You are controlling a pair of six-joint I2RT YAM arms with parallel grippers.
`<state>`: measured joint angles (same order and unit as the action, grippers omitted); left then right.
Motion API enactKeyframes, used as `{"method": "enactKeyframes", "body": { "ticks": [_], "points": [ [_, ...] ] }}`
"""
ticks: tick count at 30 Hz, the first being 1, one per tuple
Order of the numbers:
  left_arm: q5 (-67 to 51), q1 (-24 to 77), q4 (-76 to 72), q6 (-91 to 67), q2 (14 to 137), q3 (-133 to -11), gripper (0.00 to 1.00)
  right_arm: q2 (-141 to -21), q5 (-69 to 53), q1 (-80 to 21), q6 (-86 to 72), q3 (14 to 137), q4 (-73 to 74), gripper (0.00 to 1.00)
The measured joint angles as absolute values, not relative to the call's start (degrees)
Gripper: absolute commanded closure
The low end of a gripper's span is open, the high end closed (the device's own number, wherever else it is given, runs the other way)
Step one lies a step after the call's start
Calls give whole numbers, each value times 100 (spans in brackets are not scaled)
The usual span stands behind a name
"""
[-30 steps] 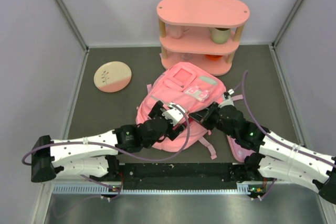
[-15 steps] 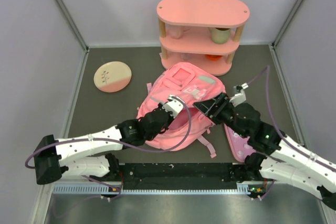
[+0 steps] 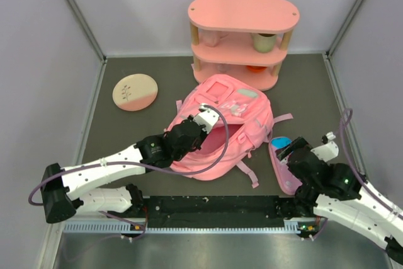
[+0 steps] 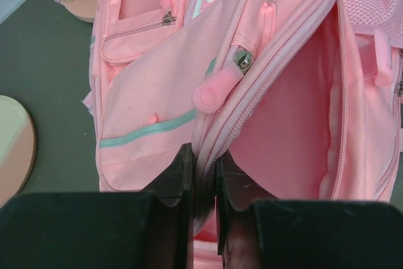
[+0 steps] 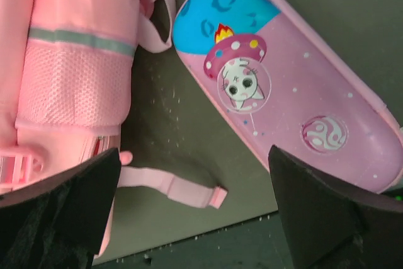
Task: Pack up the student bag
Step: Unzip the student bag at the center of the board, then pick up the stationery from the center of the board.
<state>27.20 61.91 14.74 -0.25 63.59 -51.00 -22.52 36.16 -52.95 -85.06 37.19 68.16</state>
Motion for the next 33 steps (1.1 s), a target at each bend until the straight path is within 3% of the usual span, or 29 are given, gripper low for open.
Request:
{"method": "enactKeyframes", "body": {
  "ticks": [9,14,16,22,26,33],
  "points": [
    [2163,6158,1660,-226,6429,-5144,100,-3468,4252,-5157,-9220,4051,7400,1],
    [1946,6158,1660,-357,6486,-5144,100,-3922,4641,-3828,-8016,4191,7113,1],
    [1883,6158,1658,-392,6495,-5144,100,-4027,4193,-2869,-7011,3938,6361,1],
    [1756,6152,1649,-436,6506,-5142,100,-4947,1177,-19,-4731,3293,4681,1],
    [1732,6152,1619,-440,6528,-5120,100,-5078,89,248,-4285,2921,4147,1],
    [1498,6154,1507,-493,6709,-5120,100,-4182,-1334,283,-4338,1973,3492,1]
  ]
}}
